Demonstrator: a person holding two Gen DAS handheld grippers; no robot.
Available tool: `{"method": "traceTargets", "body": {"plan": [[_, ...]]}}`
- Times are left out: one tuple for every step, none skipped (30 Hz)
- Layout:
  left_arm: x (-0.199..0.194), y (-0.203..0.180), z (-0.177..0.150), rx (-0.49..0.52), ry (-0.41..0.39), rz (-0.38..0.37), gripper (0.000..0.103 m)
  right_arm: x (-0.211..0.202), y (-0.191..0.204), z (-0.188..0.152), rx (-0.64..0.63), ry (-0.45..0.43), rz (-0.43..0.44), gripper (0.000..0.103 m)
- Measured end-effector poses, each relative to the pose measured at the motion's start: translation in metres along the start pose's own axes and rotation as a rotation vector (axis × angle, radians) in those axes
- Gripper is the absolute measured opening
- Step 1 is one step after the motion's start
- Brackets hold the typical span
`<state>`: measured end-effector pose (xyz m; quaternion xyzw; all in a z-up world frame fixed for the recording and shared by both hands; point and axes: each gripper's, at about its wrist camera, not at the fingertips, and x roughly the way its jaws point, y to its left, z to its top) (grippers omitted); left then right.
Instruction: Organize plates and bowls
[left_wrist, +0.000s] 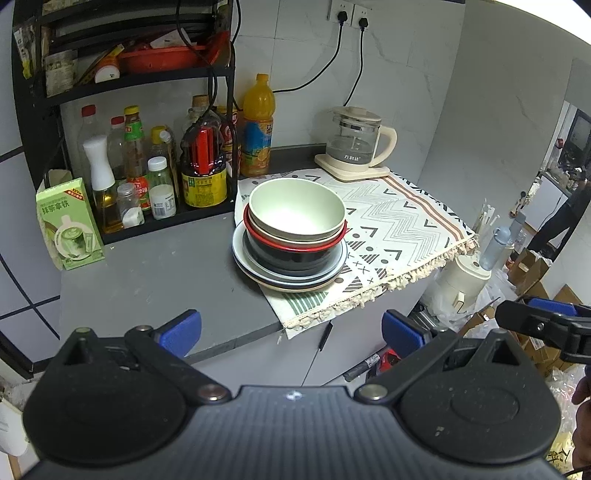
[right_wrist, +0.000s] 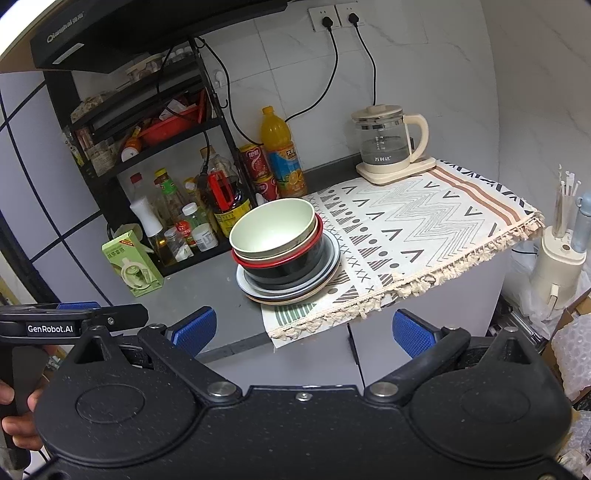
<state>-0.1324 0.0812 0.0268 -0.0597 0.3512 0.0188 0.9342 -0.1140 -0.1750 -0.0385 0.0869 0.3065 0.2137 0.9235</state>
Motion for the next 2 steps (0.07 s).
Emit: {"method": "traceTargets", "body": {"plan": [[-0.0005, 0.0005, 0.0001, -0.001, 0.000, -0.001, 0.103, 0.0012, 0.0001, -0.0002, 0.002, 0.004, 0.001, 0.102], [-0.0007, 0.0018, 0.0005, -0.001, 0.002, -0.001, 0.103, 0.0026, 0.0003, -0.0002, 0.005, 0.009, 0.003, 0.102]]}}
